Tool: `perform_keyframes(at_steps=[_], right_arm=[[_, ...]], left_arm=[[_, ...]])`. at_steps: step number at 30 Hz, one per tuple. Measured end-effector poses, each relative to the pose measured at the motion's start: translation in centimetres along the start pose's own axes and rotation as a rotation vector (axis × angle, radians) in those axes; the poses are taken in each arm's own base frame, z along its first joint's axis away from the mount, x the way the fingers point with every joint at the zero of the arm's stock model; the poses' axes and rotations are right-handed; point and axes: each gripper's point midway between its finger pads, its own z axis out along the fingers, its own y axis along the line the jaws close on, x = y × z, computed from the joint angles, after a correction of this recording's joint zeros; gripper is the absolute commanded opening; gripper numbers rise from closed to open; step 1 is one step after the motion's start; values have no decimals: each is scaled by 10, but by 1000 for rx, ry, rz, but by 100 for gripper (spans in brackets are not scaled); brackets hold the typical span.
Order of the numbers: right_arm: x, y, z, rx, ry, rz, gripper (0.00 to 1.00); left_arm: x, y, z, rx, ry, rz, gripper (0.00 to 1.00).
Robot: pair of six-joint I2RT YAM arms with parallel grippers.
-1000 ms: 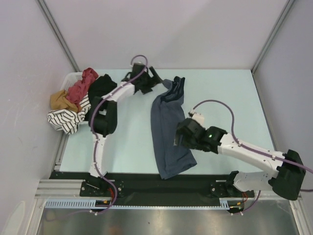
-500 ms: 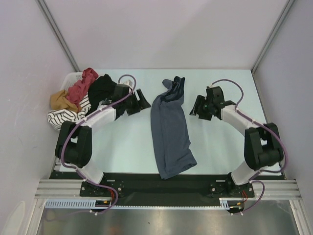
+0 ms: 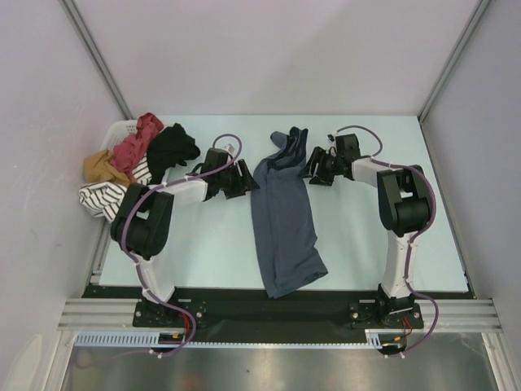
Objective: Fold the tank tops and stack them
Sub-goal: Fold the tank top
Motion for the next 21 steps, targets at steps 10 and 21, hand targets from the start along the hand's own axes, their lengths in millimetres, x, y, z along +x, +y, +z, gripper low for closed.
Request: perform_keyframes(at_steps=[10, 21], right_arm=[[-40, 18, 46, -155, 2, 45, 44], [-90, 6, 71, -186, -62, 91, 40]], left_arm=[[-30, -8, 65, 26, 20, -39, 40], [-78, -26, 112, 65, -9, -52, 35]])
